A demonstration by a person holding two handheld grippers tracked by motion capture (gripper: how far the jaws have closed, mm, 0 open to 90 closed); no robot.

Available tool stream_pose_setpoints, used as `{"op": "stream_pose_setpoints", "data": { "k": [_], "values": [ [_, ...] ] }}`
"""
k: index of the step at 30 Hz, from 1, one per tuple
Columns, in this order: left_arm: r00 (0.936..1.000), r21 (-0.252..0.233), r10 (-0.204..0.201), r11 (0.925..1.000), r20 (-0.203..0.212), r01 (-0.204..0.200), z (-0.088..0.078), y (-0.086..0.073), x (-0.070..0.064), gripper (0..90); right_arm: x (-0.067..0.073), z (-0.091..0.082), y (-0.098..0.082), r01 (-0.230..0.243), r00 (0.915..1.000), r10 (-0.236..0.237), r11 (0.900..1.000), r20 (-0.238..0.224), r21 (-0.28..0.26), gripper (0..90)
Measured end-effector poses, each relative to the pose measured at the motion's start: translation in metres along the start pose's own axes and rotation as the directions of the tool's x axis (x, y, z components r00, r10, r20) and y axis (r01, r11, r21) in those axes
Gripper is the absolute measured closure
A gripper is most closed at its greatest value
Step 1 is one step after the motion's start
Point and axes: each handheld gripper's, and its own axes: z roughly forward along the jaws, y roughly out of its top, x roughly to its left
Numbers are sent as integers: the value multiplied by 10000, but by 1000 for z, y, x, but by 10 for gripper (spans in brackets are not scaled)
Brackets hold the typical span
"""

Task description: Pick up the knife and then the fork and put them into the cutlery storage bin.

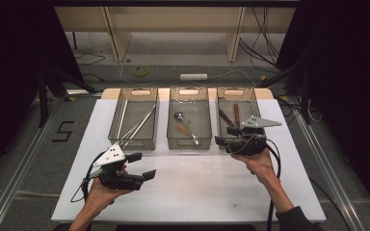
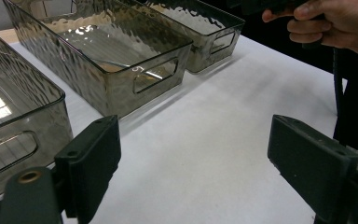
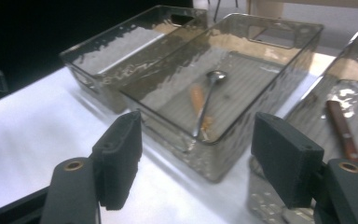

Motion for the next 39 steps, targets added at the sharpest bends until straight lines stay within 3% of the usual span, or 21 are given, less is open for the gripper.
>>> {"op": "stream_pose_setpoints", "data": {
  "k": [14, 32, 39],
  "values": [
    [10000, 8, 46, 10000, 41, -46, -2, -1, 0, 165, 18, -13, -24, 125, 9992, -132, 9997, -372, -199, 331],
    [9997, -187, -211, 9996, 154, 214, -6, -3, 2, 165, 40, -31, -56, 338, 9969, -360, 9989, -701, -324, 313],
    [9996, -236, -254, 9994, 133, 257, -7, -4, 1, 164, 45, -36, -64, 462, 9975, -476, 9986, -523, -273, 287]
  ]
}}
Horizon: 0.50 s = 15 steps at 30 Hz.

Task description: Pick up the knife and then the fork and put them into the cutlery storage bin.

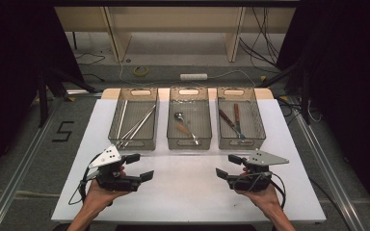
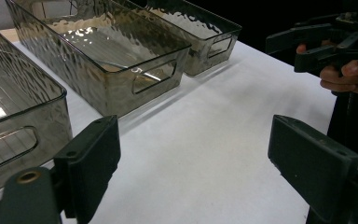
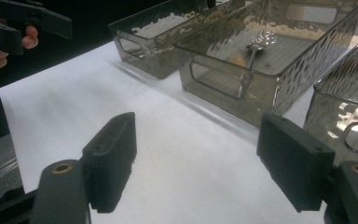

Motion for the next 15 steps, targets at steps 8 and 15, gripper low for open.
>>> {"op": "stream_pose_setpoints", "data": {
  "k": [8, 15],
  "values": [
    [10000, -17, -22, 10000, 82, 22, -2, -1, -1, 164, 6, -7, -4, 14, 9997, -15, 10000, 230, 22, 248],
    [9999, 11, -2, 10000, 127, 1, -1, -1, -2, 164, 4, -11, -7, -110, 9993, 110, 9999, 365, 14, 249]
  ]
}}
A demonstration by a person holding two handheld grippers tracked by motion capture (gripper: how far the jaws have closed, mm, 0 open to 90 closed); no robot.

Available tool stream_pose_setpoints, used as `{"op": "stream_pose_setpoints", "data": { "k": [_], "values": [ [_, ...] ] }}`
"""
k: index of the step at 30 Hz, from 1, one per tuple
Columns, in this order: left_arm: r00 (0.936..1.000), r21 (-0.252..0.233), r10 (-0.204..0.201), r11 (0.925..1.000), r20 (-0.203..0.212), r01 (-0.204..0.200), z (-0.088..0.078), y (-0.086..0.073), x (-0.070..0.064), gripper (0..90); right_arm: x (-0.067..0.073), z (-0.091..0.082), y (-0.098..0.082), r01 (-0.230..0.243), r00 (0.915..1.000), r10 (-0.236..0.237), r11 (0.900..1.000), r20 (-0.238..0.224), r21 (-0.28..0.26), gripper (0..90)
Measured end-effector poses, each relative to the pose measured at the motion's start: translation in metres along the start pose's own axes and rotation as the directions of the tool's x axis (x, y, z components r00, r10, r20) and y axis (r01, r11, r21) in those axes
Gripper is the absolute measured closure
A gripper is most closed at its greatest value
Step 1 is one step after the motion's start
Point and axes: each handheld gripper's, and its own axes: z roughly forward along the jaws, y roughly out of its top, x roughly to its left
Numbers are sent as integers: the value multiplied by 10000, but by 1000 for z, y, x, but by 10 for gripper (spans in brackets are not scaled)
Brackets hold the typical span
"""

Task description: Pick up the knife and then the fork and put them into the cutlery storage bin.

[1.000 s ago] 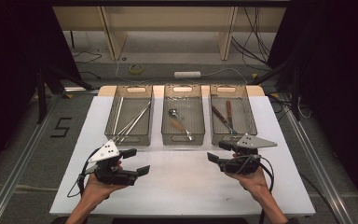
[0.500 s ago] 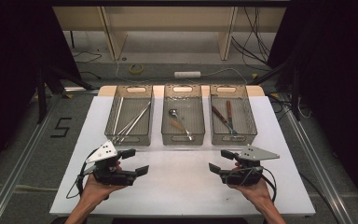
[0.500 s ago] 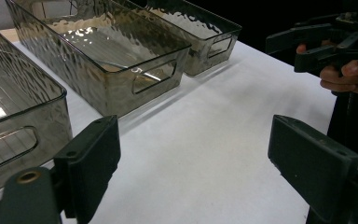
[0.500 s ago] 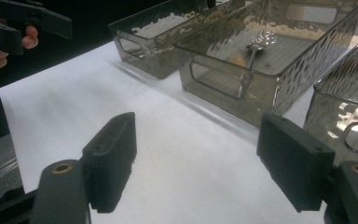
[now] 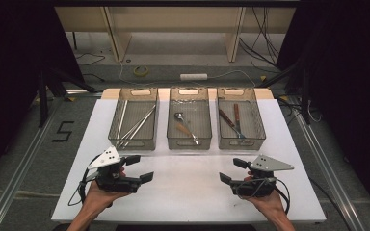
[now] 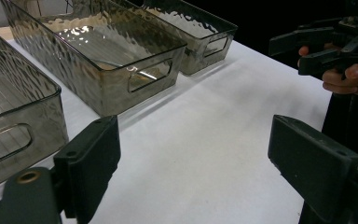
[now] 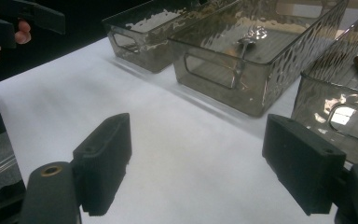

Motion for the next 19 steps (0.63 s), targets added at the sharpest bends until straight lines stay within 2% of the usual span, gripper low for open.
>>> {"op": "stream_pose_setpoints", "data": {
  "k": [19],
  "values": [
    [10000, 7, -15, 10000, 6, 15, 0, 0, 0, 164, 1, 1, 0, 79, 10000, -79, 10000, -5, 34, 250]
  ]
}}
